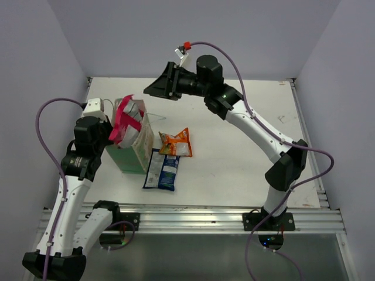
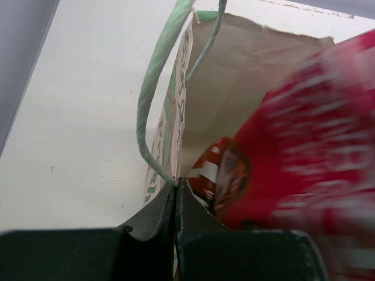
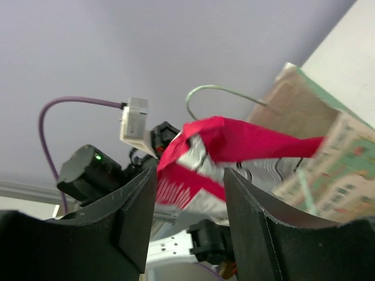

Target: Place the snacks into the paper bag

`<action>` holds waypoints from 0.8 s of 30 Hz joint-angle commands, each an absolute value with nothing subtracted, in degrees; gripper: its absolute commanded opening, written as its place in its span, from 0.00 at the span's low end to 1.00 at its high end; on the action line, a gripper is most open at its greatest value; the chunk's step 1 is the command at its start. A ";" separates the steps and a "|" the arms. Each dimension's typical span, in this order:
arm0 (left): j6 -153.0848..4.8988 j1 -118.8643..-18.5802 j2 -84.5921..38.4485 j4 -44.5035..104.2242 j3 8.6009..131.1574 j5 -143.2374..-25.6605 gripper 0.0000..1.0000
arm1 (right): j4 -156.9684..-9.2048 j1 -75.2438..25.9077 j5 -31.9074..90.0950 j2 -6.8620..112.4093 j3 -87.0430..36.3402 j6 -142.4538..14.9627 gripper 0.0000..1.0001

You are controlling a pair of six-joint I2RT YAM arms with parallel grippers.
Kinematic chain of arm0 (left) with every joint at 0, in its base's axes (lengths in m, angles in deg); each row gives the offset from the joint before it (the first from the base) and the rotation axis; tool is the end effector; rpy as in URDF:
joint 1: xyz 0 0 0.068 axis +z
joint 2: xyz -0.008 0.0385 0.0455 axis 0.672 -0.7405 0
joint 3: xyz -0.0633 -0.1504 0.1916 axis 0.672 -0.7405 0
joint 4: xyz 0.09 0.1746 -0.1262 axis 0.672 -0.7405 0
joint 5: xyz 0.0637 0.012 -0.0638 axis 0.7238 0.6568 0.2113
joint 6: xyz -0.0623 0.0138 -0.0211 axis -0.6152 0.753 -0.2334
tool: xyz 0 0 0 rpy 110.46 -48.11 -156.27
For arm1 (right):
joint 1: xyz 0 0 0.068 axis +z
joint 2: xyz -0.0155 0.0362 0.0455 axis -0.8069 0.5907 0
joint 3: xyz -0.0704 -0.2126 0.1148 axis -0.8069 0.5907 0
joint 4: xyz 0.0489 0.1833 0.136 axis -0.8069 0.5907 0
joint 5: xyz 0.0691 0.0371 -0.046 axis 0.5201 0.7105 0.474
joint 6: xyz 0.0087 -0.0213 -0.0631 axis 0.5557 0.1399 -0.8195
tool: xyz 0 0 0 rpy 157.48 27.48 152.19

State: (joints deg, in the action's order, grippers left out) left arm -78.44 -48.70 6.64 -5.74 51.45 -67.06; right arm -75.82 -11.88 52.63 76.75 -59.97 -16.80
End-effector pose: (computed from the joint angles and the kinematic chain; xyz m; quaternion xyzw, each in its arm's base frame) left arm 0.1698 -0.0108 0.3216 -0.1118 0.8365 -0.0375 0.5352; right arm 0.2874 0.2954 0.4208 -0.1126 0.7122 0.6234 0.3023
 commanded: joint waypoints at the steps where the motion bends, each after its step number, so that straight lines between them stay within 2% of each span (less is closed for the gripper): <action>1: -79.12 -49.34 5.84 -5.55 51.76 -68.10 0.00 | -72.70 -11.70 54.15 75.67 -54.15 -22.30 0.54; 9: -78.95 -49.43 5.58 -6.08 52.29 -67.49 0.00 | -66.38 -11.69 50.29 76.11 -56.59 -28.10 0.55; 16: -78.69 -49.43 5.23 -6.08 52.64 -67.05 0.00 | -60.48 -11.61 37.74 73.73 -42.47 -40.40 0.56; 24: -77.98 -49.43 4.70 -6.43 53.61 -66.70 0.00 | -61.80 -11.61 29.81 81.55 -39.36 -43.84 0.57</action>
State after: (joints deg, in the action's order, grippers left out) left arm -78.39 -49.12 5.09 -5.76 51.86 -67.19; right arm -61.42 -11.47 35.93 80.11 -39.56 -39.82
